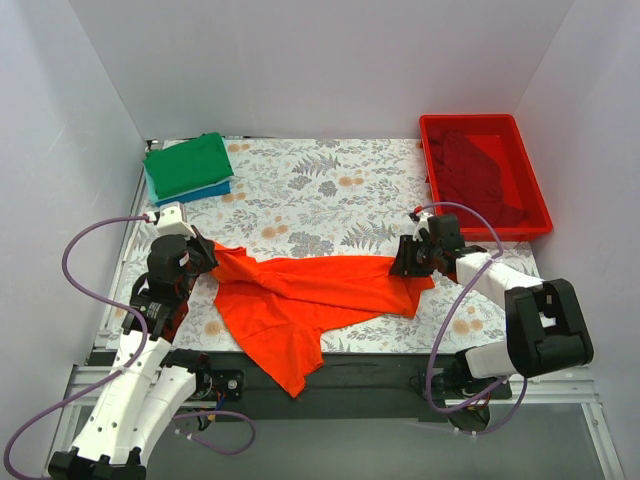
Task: Fold and stack the t-shirts
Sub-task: Flatten the tshirt out
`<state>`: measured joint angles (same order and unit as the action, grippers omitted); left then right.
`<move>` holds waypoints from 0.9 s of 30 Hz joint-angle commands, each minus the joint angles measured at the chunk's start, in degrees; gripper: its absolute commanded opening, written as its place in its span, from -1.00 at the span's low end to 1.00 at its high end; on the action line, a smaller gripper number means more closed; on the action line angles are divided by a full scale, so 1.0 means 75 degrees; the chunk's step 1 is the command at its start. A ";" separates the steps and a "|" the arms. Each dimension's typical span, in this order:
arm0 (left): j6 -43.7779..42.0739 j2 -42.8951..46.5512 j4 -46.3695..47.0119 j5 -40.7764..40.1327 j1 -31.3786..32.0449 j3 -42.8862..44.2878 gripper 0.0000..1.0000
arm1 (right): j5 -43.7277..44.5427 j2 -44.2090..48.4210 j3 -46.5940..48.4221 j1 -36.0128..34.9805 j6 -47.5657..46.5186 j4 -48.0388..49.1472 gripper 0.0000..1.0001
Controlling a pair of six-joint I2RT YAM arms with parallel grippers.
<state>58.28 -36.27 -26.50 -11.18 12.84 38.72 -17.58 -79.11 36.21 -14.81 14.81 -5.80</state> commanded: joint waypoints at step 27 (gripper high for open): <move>0.1040 -0.1984 -0.0615 -0.1018 -0.0048 0.2136 -1.00 | 0.0926 0.1770 0.2403 0.0006 -0.0310 -0.2085 -0.97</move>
<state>62.87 -50.02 -29.71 -16.14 12.84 49.32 -12.64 -69.60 50.59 -15.09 13.37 -16.49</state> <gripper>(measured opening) 0.024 0.031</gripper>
